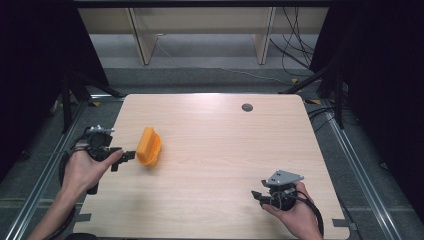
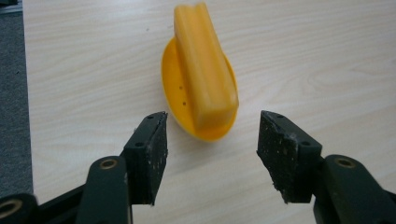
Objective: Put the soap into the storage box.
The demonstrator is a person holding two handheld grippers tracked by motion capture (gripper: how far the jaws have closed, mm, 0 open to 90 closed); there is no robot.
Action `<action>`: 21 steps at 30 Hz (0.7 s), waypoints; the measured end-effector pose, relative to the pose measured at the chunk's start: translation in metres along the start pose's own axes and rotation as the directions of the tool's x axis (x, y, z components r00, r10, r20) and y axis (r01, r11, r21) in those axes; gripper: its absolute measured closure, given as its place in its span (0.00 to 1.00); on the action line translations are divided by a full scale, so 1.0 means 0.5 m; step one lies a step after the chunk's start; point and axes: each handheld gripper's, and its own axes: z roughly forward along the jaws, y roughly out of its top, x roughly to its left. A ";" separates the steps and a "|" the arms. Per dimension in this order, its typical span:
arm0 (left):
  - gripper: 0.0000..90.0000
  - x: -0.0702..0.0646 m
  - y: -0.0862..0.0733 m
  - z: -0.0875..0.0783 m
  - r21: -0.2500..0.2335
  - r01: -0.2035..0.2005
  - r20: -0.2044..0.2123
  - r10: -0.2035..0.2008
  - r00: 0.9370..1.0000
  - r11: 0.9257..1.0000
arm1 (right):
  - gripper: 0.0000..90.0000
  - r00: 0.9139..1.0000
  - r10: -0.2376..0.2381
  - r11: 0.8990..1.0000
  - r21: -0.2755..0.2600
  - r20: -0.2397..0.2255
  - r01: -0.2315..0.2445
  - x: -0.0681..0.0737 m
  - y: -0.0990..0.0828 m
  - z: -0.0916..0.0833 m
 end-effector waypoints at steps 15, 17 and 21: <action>0.51 0.043 -0.209 0.064 -0.285 0.052 0.125 -0.016 0.992 0.957 | 0.53 1.000 0.012 1.000 -0.023 -0.007 -0.012 0.002 0.003 -0.006; 0.48 0.039 -0.224 0.068 -0.276 0.062 0.150 -0.021 0.988 0.959 | 0.53 1.000 0.016 1.000 -0.021 -0.011 -0.016 0.003 0.003 -0.007; 0.40 0.021 -0.222 0.074 -0.325 0.021 0.131 0.023 0.991 0.946 | 0.52 1.000 -0.014 0.999 -0.037 -0.007 0.014 0.002 0.005 -0.005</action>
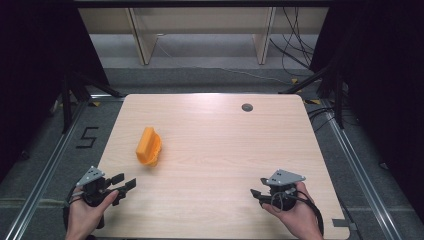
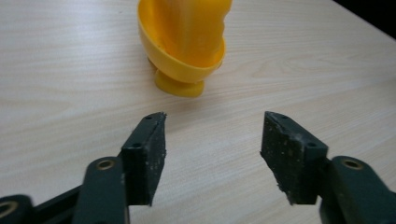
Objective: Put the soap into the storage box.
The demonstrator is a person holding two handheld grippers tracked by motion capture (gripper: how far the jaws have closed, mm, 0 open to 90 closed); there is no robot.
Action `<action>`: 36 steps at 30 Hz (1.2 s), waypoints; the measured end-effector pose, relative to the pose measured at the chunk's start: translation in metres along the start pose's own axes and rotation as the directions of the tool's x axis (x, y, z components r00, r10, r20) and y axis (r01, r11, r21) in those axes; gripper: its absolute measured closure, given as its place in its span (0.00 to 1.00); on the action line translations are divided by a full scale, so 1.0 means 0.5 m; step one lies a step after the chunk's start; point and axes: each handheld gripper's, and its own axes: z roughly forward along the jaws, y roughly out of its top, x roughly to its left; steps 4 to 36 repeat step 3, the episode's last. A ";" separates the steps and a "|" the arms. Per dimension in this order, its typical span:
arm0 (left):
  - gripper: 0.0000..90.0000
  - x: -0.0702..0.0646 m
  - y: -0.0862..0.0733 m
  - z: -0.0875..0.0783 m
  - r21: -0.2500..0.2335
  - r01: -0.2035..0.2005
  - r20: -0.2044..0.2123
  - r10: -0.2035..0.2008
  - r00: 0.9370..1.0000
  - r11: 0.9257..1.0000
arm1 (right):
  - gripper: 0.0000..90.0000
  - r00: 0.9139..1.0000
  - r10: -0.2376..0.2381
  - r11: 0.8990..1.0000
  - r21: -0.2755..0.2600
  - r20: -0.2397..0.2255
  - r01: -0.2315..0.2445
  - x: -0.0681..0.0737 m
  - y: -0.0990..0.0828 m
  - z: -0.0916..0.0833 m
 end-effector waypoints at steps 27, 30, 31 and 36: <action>0.35 -0.007 -0.003 0.012 0.004 -0.026 0.006 0.026 1.000 1.000 | 0.52 1.000 0.007 1.000 0.001 -0.003 -0.007 -0.001 -0.001 0.000; 0.35 -0.007 -0.003 0.012 0.004 -0.026 0.006 0.026 1.000 1.000 | 0.52 1.000 0.007 1.000 0.001 -0.003 -0.007 -0.001 -0.001 0.000; 0.35 -0.007 -0.003 0.012 0.004 -0.026 0.006 0.026 1.000 1.000 | 0.52 1.000 0.007 1.000 0.001 -0.003 -0.007 -0.001 -0.001 0.000; 0.35 -0.007 -0.003 0.012 0.004 -0.026 0.006 0.026 1.000 1.000 | 0.52 1.000 0.007 1.000 0.001 -0.003 -0.007 -0.001 -0.001 0.000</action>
